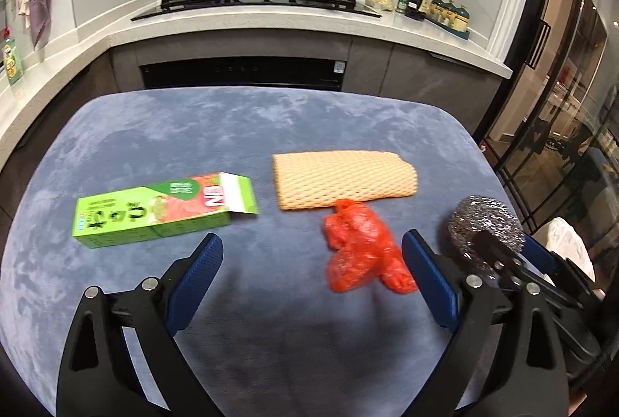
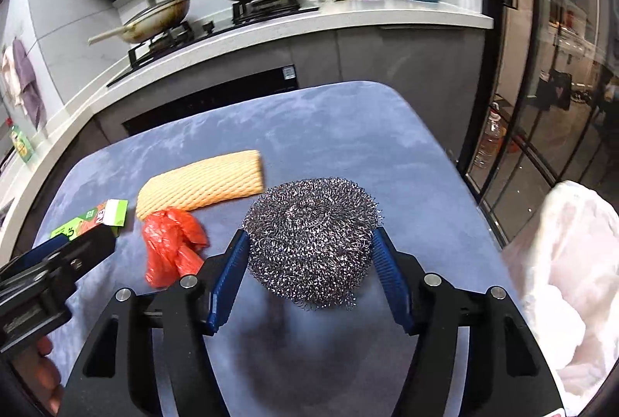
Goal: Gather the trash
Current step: 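Grasp the red plastic bag with the left tool while the right holds the steel wool, then carry the red bag and steel wool with both tools over the bin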
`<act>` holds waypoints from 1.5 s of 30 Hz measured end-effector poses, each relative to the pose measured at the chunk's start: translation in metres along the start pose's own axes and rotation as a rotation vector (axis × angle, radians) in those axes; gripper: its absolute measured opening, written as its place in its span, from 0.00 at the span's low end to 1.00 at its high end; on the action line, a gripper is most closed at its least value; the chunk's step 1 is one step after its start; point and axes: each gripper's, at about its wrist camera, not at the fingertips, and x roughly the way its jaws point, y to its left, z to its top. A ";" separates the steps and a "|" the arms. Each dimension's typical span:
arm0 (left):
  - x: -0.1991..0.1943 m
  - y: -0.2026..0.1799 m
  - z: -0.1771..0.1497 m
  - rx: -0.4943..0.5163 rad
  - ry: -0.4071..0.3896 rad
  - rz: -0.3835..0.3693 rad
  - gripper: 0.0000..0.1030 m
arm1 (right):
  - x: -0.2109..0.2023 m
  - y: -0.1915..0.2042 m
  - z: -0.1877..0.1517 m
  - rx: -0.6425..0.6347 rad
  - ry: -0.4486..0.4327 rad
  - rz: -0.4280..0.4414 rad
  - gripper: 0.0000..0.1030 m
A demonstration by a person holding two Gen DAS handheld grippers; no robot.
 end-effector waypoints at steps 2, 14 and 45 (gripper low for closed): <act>0.006 -0.006 0.001 -0.001 0.008 -0.006 0.87 | -0.005 -0.007 -0.001 0.008 -0.006 -0.003 0.60; 0.044 -0.025 0.001 0.032 0.066 0.005 0.52 | -0.020 -0.030 -0.011 0.056 -0.015 0.005 0.60; -0.078 -0.126 0.005 0.207 -0.111 -0.161 0.30 | -0.142 -0.082 0.006 0.102 -0.238 -0.019 0.60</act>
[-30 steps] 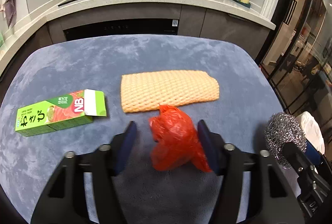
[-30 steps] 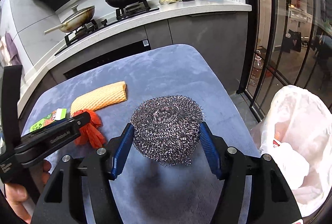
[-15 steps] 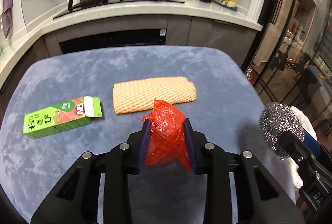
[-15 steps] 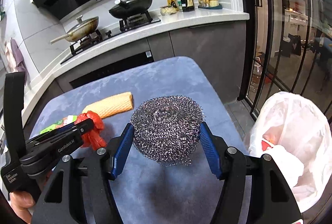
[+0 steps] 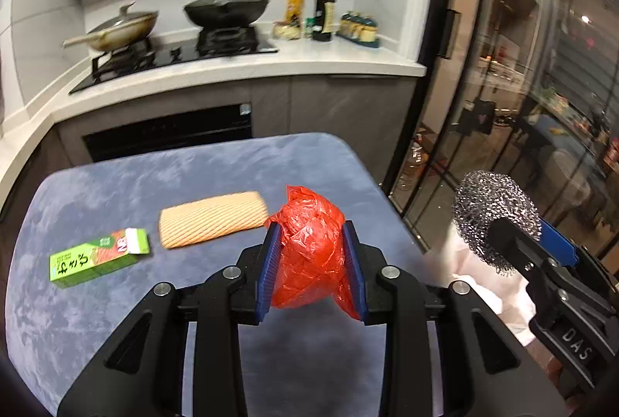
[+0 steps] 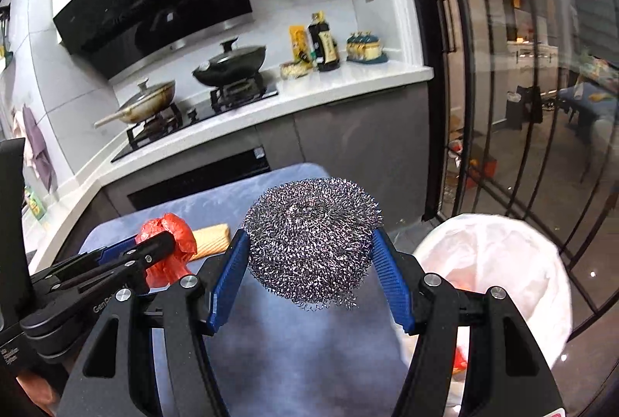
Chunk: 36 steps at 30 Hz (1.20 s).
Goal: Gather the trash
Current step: 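Carry the red bag and steel wool with both tools over the bin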
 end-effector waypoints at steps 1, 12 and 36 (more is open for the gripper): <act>-0.003 -0.008 0.002 0.011 -0.006 -0.008 0.30 | -0.004 -0.003 0.001 0.002 -0.006 -0.005 0.60; -0.012 -0.096 0.003 0.131 -0.015 -0.109 0.30 | -0.050 -0.077 0.007 0.063 -0.059 -0.125 0.60; 0.050 -0.209 -0.037 0.320 0.124 -0.268 0.31 | -0.040 -0.178 -0.026 0.180 0.031 -0.258 0.60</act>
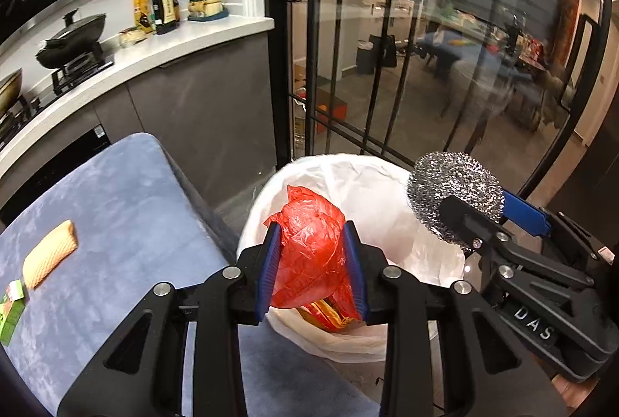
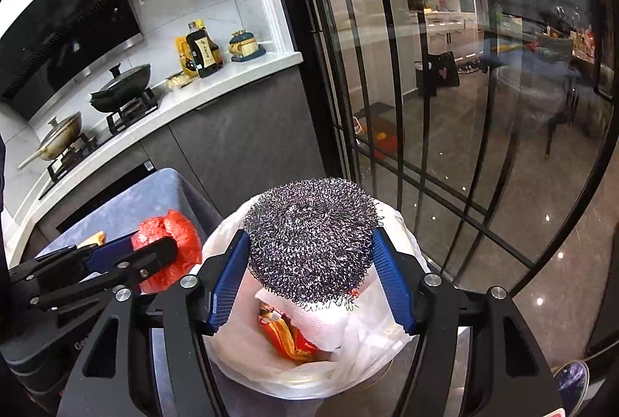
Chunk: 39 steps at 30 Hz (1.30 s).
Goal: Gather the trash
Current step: 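Carry the red bag and steel wool with both tools over the bin, then open both tools to drop the bag and steel wool into the bin, then move both tools back over the green box and foam sleeve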
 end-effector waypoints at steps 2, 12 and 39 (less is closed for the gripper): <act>0.006 -0.003 -0.002 0.005 0.010 -0.006 0.31 | 0.004 -0.003 -0.001 0.007 0.008 -0.003 0.60; 0.025 -0.001 -0.009 -0.019 0.048 0.003 0.38 | 0.021 -0.009 -0.005 0.021 0.041 -0.020 0.62; -0.016 0.055 -0.018 -0.124 -0.007 0.072 0.70 | -0.001 0.035 0.002 -0.005 -0.007 0.037 0.65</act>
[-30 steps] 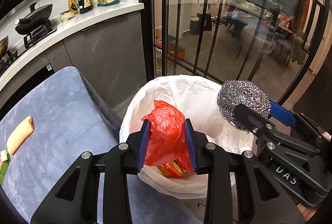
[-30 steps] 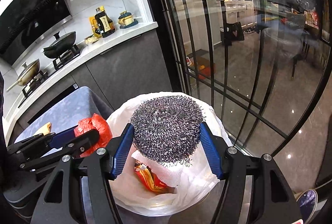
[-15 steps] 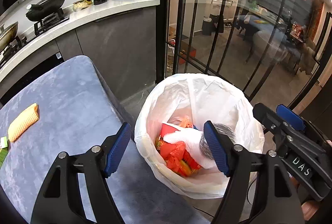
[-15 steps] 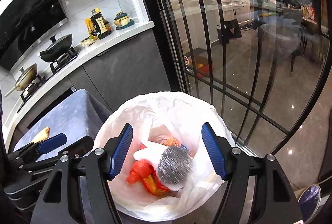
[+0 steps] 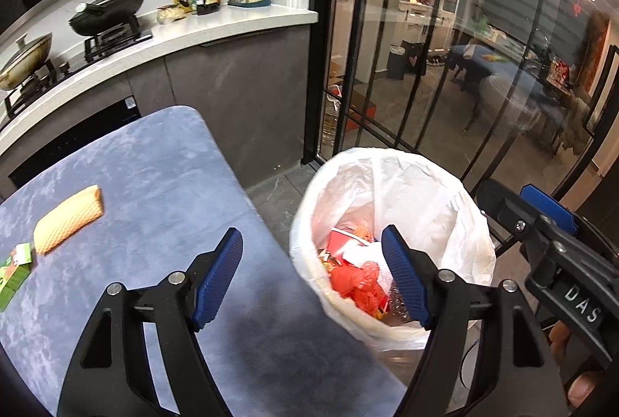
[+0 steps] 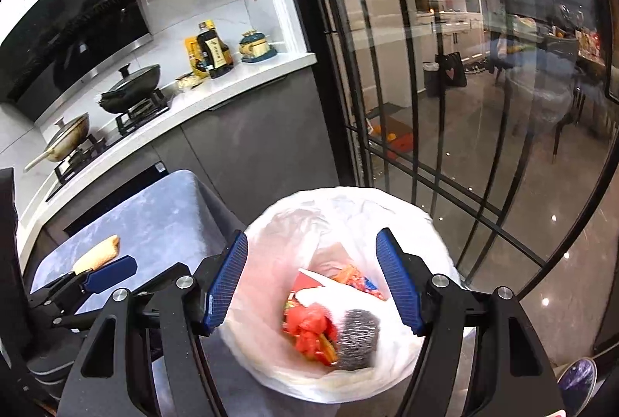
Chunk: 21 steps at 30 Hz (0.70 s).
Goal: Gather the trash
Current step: 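Move both tools back over the green box and foam sleeve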
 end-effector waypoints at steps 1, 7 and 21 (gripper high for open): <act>-0.003 0.004 0.000 -0.006 -0.006 0.002 0.70 | -0.002 0.006 0.000 -0.005 -0.001 0.007 0.65; -0.024 0.044 -0.003 -0.061 -0.036 0.036 0.70 | -0.011 0.042 0.001 -0.051 -0.006 0.048 0.65; -0.077 0.182 -0.041 -0.159 -0.056 0.214 0.71 | -0.014 0.164 -0.021 -0.166 0.036 0.204 0.65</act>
